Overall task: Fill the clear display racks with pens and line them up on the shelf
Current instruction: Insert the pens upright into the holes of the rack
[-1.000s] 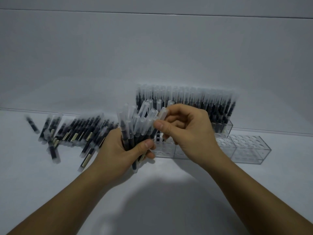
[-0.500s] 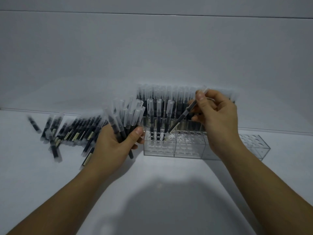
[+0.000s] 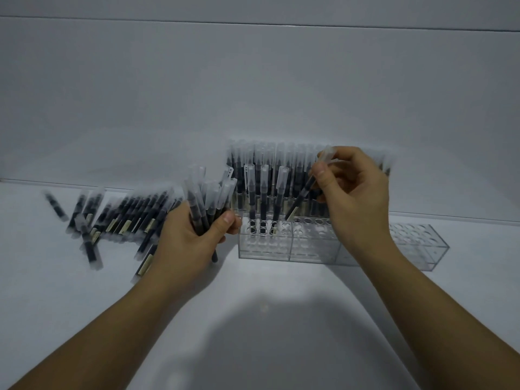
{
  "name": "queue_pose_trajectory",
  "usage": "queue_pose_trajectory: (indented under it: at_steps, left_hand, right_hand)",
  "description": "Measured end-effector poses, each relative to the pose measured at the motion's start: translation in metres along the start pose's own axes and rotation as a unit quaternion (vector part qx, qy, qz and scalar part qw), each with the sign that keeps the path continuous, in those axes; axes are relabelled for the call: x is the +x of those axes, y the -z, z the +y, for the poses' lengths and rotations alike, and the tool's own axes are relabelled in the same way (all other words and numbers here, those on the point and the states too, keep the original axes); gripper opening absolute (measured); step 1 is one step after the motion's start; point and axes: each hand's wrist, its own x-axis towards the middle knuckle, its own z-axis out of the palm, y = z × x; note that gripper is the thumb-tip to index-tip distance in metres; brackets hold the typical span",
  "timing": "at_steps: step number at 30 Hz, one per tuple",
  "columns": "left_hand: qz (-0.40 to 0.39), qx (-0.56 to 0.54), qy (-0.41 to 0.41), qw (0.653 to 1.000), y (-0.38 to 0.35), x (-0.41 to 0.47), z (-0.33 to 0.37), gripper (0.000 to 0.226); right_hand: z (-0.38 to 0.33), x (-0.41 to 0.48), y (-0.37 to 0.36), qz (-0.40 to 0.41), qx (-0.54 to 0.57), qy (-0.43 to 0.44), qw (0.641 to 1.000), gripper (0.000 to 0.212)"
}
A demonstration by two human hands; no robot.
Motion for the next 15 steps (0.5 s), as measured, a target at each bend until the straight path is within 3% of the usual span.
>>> queue_pose_trajectory:
  at_steps: [7,15]
  left_hand:
    - [-0.011,-0.004,-0.001,1.0,-0.001,-0.001,-0.001,0.028]
    - [-0.04,-0.013,0.011,0.999,-0.004,-0.003,0.005,0.027]
  right_hand:
    - [0.008,-0.008,-0.012,-0.047,-0.061,0.047,0.996,0.011]
    - [0.01,-0.005,-0.011,-0.036,-0.102,0.061,0.992,0.019]
